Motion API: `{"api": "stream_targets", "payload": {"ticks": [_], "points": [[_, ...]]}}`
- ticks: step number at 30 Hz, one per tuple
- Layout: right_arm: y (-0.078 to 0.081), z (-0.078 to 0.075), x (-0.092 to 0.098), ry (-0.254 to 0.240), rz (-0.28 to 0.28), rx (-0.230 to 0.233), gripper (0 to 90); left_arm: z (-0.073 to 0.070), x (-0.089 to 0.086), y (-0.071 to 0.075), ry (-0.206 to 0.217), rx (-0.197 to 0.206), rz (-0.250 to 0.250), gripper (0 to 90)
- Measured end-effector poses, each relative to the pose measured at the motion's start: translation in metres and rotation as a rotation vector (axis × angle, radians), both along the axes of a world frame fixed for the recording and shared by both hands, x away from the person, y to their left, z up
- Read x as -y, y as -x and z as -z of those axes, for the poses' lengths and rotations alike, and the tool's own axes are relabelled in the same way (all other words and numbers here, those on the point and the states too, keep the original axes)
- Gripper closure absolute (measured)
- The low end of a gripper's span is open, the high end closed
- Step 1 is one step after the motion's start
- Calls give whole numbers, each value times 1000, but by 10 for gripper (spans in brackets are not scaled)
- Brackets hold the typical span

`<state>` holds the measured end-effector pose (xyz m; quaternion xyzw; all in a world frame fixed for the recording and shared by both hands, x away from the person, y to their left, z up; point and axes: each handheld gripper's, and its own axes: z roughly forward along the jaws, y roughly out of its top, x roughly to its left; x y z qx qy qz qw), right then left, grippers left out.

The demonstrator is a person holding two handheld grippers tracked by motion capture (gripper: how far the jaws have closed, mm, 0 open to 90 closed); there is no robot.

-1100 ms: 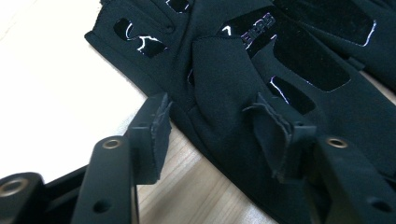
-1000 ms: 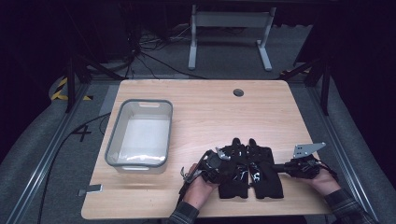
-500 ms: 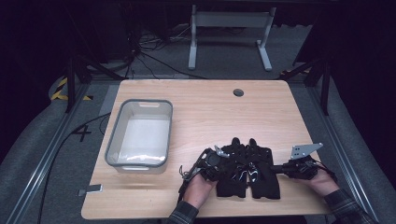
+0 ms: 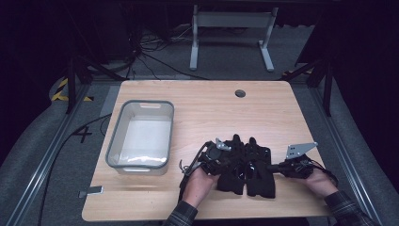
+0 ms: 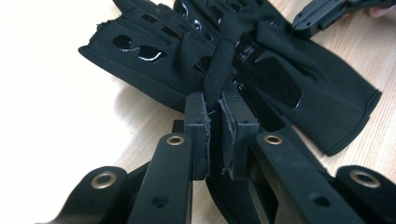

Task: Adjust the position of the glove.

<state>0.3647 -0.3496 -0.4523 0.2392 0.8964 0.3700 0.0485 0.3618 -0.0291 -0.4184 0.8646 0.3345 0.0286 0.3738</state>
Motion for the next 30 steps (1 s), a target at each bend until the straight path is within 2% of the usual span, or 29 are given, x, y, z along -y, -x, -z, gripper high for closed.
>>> {"api": "stream_targets", "payload": {"ticks": [3,13,24,30], "points": [[-3,1,-4,-2,-3,-1,898,-5,-1,-3,28,-1,4,819],[-9,0,-17,20,-11,11,899,-14,7,-7,30,9,30,821],[-17,3,-23,0,0,2,900,-22,17,-13,43,23,50,822],[-20,3,-36,11,-14,15,900,-25,26,-16,53,28,60,822]]}}
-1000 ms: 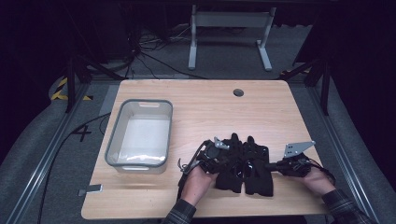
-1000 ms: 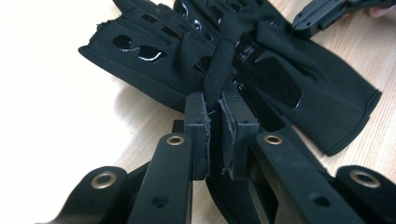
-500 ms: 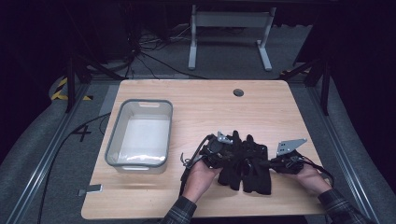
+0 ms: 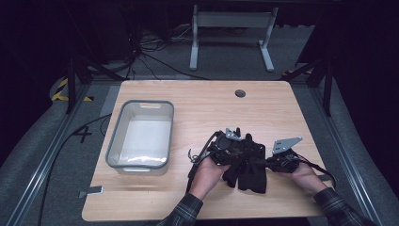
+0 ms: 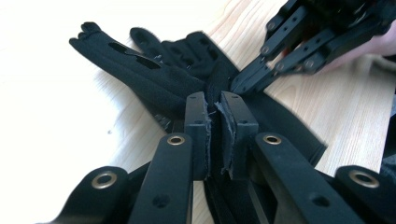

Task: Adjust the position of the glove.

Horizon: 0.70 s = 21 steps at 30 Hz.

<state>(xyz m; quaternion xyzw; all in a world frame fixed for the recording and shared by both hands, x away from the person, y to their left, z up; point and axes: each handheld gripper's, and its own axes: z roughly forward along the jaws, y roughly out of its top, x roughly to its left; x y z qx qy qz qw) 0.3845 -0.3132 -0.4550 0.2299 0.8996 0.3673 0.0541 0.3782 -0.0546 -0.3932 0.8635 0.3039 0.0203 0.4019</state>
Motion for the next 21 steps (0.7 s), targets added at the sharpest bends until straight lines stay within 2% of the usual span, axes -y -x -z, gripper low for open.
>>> {"api": "stream_targets", "payload": {"ticks": [10,12,15,18,21], "points": [[-2,0,0,-12,-1,1,900,3,19,-1,-8,0,28,831],[0,-2,3,-14,3,10,900,3,20,-1,-9,4,23,831],[4,-9,18,-38,23,16,900,3,22,0,-13,10,25,832],[6,-4,26,-4,41,7,900,3,28,0,-14,10,31,831],[5,-1,25,-14,34,-6,900,4,33,0,-21,9,42,831]]}}
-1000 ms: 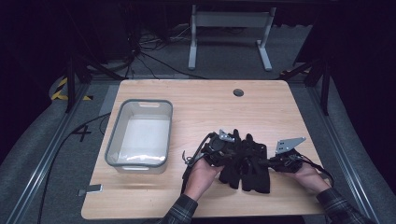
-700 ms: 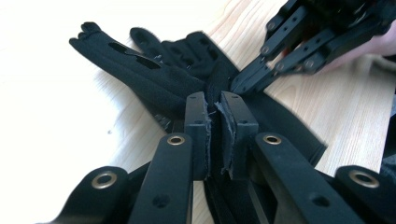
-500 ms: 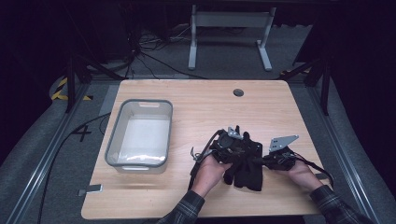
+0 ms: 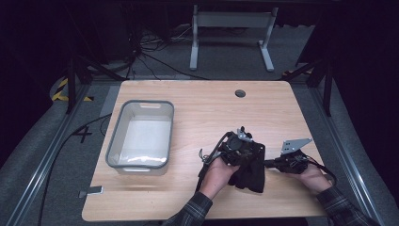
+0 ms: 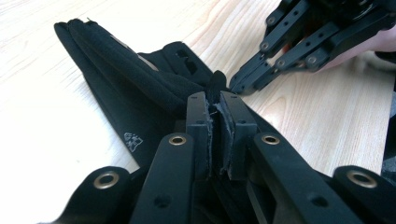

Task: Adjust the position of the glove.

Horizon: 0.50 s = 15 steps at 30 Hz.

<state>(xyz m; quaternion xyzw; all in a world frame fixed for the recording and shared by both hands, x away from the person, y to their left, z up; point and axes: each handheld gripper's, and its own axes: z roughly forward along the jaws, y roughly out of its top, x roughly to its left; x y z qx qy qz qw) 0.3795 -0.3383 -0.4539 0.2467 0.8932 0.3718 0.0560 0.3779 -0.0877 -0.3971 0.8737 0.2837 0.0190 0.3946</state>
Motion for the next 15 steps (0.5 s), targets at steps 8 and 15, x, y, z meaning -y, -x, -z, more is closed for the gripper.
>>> {"api": "stream_targets", "payload": {"ticks": [8,15], "points": [[-1,3,-2,10,-5,-8,900,3,18,2,-14,3,21,813],[0,-1,5,9,12,2,900,2,24,3,17,6,34,780]]}}
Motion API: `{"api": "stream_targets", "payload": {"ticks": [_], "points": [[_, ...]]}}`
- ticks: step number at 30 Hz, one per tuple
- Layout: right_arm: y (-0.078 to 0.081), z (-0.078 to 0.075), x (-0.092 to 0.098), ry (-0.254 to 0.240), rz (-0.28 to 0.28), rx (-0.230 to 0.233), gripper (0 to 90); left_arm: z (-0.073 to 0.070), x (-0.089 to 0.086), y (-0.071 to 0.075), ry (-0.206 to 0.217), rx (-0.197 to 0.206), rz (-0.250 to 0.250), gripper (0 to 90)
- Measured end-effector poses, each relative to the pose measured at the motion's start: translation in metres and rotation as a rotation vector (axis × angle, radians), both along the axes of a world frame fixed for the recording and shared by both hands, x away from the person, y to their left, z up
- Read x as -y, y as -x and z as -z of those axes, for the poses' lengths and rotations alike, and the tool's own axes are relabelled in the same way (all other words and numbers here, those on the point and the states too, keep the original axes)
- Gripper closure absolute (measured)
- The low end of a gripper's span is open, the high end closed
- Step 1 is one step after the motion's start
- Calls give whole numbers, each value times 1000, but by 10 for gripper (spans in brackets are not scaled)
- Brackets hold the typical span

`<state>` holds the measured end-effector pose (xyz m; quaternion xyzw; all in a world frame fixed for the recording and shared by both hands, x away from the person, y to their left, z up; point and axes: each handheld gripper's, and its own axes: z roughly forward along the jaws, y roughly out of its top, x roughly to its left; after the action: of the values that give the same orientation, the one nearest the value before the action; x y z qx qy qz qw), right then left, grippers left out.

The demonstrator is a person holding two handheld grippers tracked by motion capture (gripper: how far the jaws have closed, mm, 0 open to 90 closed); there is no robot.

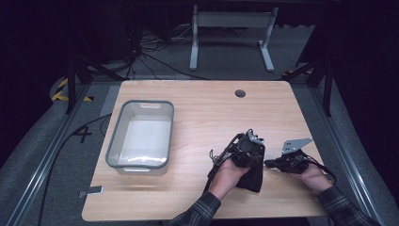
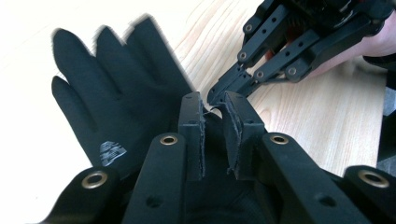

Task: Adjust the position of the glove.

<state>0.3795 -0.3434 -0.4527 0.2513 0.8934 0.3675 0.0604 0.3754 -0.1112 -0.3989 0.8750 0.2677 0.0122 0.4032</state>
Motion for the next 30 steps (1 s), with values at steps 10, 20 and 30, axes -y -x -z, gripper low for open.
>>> {"api": "stream_targets", "payload": {"ticks": [10,20,30], "points": [[2,-9,17,-26,32,20,900,-2,-25,-6,-6,34,-46,856],[-1,-13,48,-52,135,54,656,20,-18,-13,-30,29,-31,899],[-9,-8,70,-49,248,64,371,31,16,-7,-58,14,50,899]]}}
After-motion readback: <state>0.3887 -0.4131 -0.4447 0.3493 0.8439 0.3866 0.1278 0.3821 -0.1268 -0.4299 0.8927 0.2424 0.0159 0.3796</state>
